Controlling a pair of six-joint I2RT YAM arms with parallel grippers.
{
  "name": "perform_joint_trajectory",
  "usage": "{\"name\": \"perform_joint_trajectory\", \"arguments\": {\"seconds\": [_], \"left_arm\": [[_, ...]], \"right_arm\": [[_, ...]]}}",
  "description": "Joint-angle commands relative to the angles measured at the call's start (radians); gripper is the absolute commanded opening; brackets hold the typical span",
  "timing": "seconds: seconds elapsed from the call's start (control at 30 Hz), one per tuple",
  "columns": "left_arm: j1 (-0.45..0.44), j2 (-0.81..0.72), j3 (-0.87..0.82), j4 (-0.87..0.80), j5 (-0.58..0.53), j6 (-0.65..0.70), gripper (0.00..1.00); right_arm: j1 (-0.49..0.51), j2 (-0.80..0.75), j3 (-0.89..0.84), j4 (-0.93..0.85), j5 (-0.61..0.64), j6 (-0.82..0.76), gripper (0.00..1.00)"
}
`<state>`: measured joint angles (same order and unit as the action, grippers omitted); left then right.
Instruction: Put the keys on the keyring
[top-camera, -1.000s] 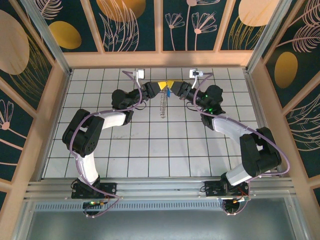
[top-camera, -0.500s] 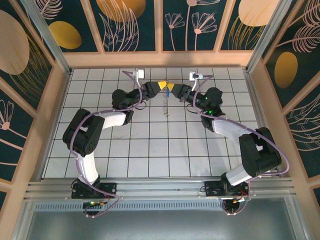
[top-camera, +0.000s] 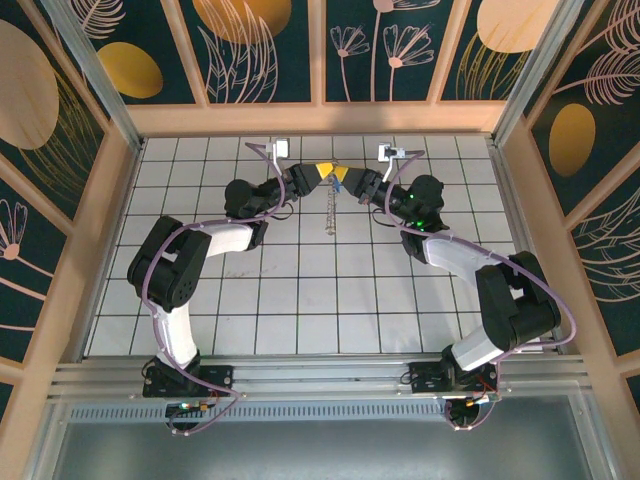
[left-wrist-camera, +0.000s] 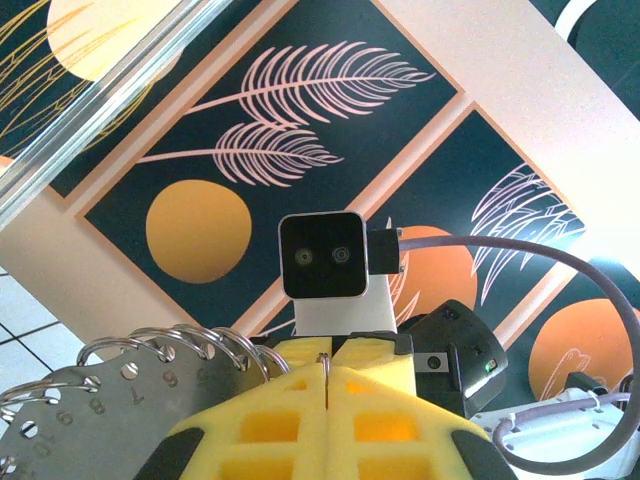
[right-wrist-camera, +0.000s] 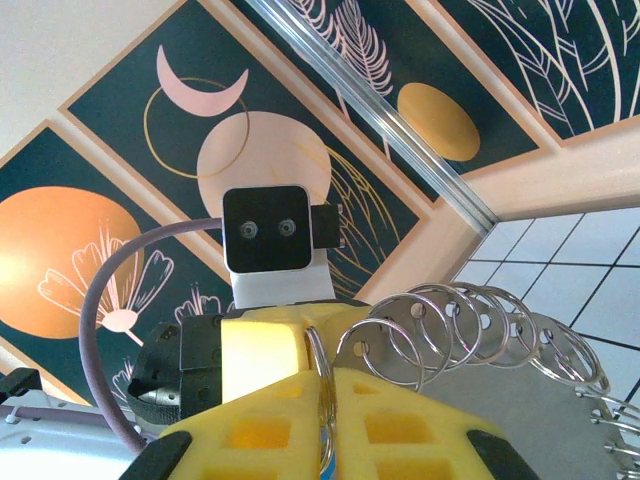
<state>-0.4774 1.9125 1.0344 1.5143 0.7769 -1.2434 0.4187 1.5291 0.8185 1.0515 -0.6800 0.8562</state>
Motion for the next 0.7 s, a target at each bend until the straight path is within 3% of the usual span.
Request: {"name": "perform_joint_trajectory", "arguments": {"seconds": [0.0, 0.1, 0.17, 0.27, 0.47, 0.6, 0.67], "left_arm": [[-0.009, 0.004, 0.023, 0.055, -0.004, -0.008, 0.0], [-0.011, 0.004, 0.021, 0.055, -0.005, -0.008, 0.0], [-0.01, 0.003, 0.021, 0.053, -0.004, -0.008, 0.0], [-0.011, 0.0, 0.019, 0.049, -0.004, -0.007, 0.0], [-0.009, -0.015, 0.022, 0.011, -0.008, 0.024, 0.01], [0.008, -0.078, 0.026, -0.155, -0.006, 0.163, 0.26], [0.021, -0.118, 0.027, -0.261, -0.01, 0.246, 0.34]], "right_arm": [[0.01, 0.017, 0.045, 0.056, -0.021, 0.014, 0.13], [0.009, 0.027, 0.055, 0.058, -0.024, 0.017, 0.17], [0.01, 0.033, 0.059, 0.058, -0.026, 0.018, 0.14], [0.01, 0.039, 0.064, 0.06, -0.033, 0.018, 0.0], [-0.001, 0.034, 0.056, 0.037, -0.042, -0.002, 0.0], [-0.039, 0.02, 0.058, -0.024, -0.084, -0.044, 0.0], [-0.061, 0.018, 0.076, -0.072, -0.135, -0.073, 0.0]]}}
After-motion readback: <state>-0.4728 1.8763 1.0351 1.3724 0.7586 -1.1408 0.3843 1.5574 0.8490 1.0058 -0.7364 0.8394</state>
